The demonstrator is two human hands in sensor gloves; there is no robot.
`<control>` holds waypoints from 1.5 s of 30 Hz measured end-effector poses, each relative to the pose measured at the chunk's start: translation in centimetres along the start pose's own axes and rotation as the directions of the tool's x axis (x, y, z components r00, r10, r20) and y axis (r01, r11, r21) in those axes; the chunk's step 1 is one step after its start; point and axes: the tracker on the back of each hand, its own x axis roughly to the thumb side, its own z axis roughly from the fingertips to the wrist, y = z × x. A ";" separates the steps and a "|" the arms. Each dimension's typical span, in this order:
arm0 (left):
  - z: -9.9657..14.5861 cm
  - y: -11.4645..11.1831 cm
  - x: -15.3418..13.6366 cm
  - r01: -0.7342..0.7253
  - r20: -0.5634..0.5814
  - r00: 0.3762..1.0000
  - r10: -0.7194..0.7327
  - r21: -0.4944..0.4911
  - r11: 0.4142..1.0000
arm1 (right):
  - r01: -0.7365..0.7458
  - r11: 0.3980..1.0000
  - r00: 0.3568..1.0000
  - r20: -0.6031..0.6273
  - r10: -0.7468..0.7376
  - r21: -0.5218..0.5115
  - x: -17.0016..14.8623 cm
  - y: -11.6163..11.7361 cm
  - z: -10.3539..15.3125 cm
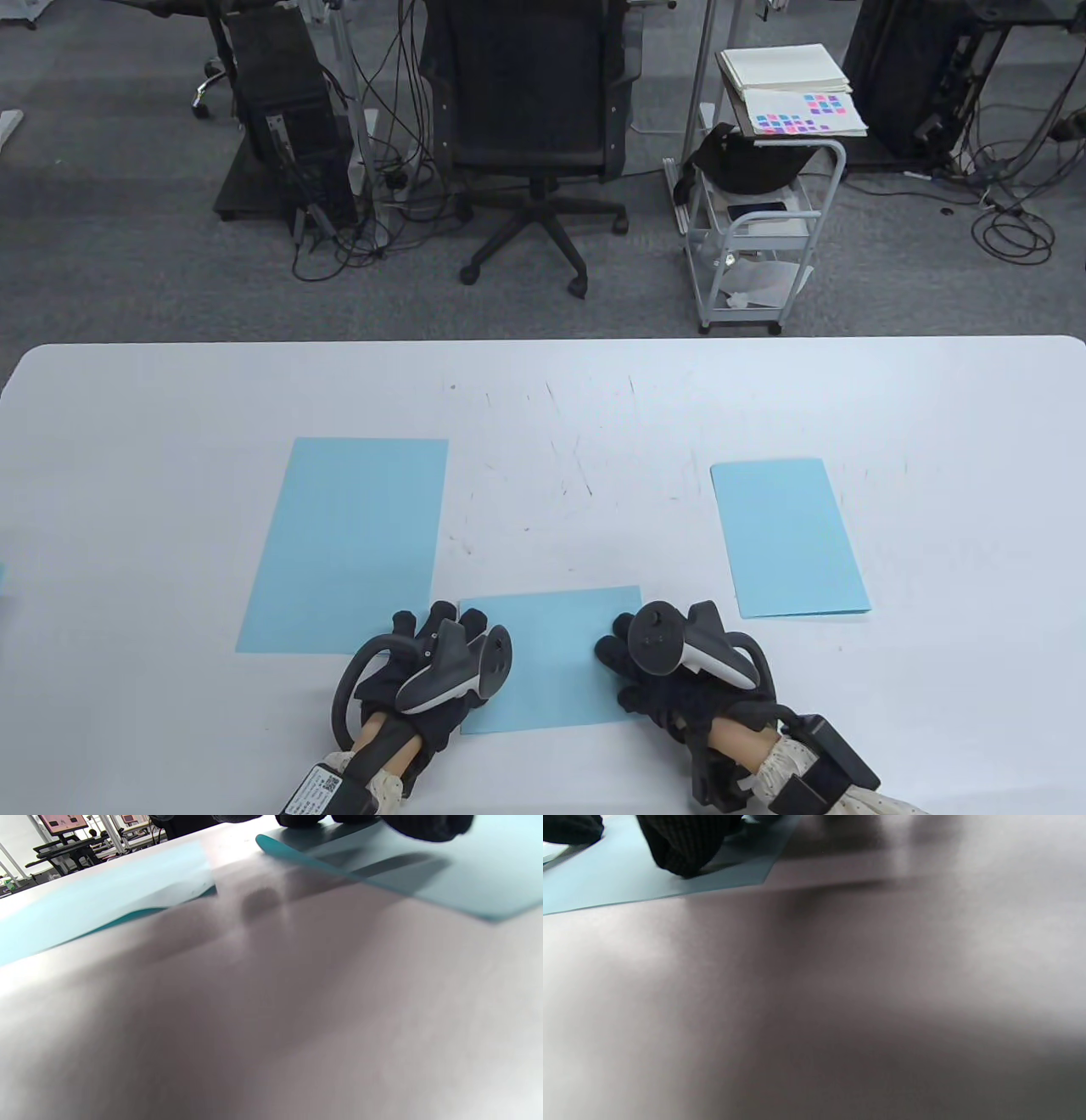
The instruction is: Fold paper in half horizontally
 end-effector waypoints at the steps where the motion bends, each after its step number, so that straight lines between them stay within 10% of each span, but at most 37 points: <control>1: 0.0 0.4 0.2 -0.013 0.005 1.000 0.013 0.006 1.000 | -0.001 1.000 1.000 -0.001 0.001 0.000 0.0 0.0 0.0; 24: -4.0 2.9 6.5 -0.087 0.099 0.990 0.097 -0.102 0.991 | -0.001 1.000 1.000 -0.002 0.001 0.003 -0.1 0.1 -0.1; 45: -4.9 2.2 5.7 -0.044 0.074 0.996 0.053 -0.118 0.992 | -0.009 1.000 1.000 -0.004 0.009 0.006 -0.1 0.1 -0.1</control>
